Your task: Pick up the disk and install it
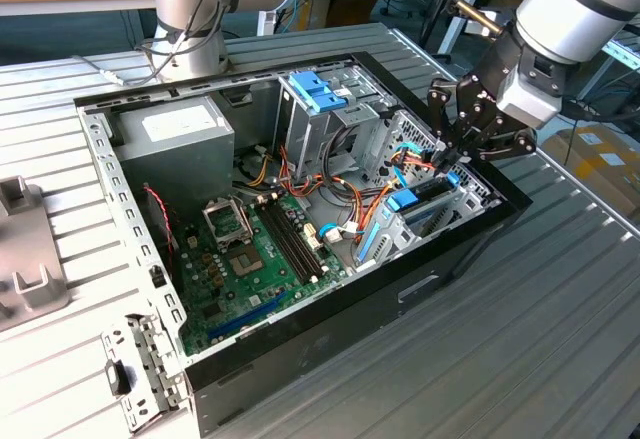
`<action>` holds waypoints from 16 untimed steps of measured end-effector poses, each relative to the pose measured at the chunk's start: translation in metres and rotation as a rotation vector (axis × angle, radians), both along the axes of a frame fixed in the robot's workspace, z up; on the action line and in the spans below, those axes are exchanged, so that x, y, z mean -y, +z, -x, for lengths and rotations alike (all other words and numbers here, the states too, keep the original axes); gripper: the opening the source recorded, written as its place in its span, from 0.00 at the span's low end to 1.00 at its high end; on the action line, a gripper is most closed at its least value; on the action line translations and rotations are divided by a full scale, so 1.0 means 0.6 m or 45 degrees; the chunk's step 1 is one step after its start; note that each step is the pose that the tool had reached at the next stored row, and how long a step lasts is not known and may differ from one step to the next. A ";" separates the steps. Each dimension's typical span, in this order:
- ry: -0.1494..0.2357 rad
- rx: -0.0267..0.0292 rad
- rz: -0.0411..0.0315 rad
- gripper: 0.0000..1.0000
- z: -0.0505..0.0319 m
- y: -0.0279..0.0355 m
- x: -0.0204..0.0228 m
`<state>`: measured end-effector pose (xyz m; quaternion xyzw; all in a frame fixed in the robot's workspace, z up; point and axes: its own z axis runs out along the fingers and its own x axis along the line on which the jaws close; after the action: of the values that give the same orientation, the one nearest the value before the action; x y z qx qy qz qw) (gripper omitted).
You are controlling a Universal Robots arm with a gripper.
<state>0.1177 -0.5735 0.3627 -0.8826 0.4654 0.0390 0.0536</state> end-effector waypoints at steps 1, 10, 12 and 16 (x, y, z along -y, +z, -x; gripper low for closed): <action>-0.005 0.0000 0.0000 0.17 0.000 0.000 0.0000; -0.065 0.0000 -0.0001 0.17 0.000 -0.002 0.0000; -0.074 0.0000 0.0000 0.17 0.000 -0.003 0.0000; -0.102 0.0000 0.0000 0.17 0.000 -0.003 0.0000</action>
<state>0.1177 -0.5735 0.3606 -0.8633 0.5003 0.0368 0.0551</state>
